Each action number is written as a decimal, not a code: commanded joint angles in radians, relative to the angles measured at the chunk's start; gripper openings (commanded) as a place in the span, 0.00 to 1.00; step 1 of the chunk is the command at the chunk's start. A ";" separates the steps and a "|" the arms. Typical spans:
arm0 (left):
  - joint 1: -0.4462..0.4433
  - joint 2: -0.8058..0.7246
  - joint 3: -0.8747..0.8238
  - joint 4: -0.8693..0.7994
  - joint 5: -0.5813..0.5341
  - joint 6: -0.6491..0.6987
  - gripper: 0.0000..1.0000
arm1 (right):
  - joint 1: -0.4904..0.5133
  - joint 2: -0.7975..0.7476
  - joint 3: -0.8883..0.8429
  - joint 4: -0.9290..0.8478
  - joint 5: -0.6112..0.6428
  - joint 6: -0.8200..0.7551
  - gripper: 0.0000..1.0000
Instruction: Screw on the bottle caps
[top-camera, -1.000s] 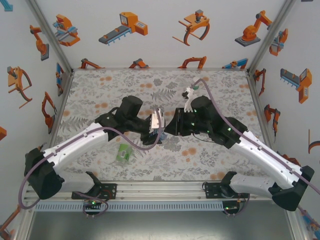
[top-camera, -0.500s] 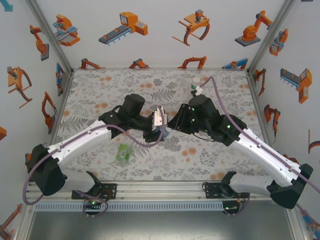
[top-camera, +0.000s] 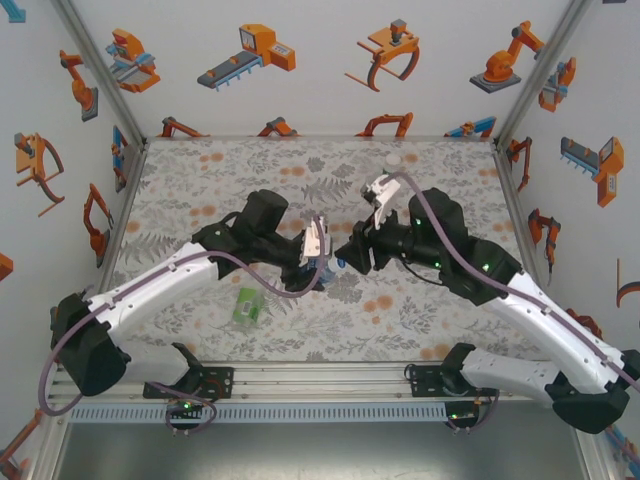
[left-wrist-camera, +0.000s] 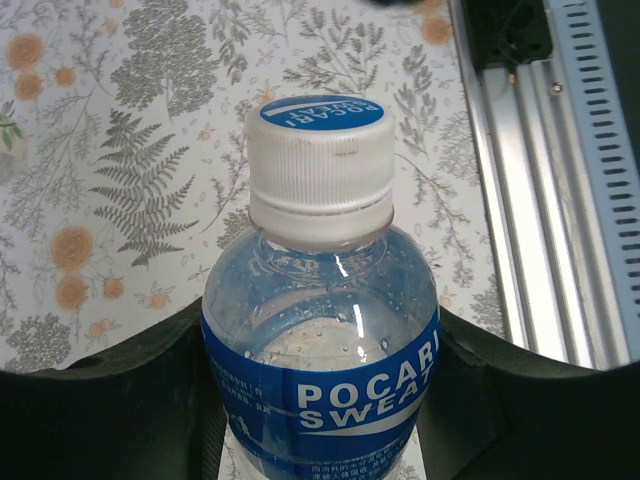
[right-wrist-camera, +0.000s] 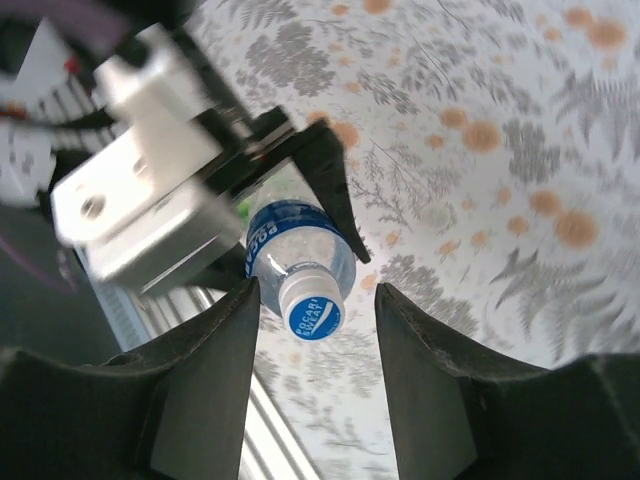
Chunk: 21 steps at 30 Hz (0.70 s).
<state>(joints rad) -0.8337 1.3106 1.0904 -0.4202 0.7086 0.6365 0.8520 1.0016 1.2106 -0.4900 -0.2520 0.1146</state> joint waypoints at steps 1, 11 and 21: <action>-0.004 -0.042 0.040 -0.075 0.097 0.031 0.00 | -0.002 -0.012 -0.003 -0.014 -0.254 -0.400 0.49; -0.007 -0.090 0.039 -0.159 0.157 0.014 0.00 | -0.001 0.013 -0.036 0.001 -0.498 -0.622 0.50; -0.007 -0.099 0.038 -0.178 0.157 0.017 0.00 | -0.001 0.038 -0.056 0.011 -0.515 -0.621 0.42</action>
<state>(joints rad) -0.8371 1.2293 1.1027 -0.5728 0.8288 0.6422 0.8520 1.0416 1.1606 -0.5041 -0.7303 -0.4782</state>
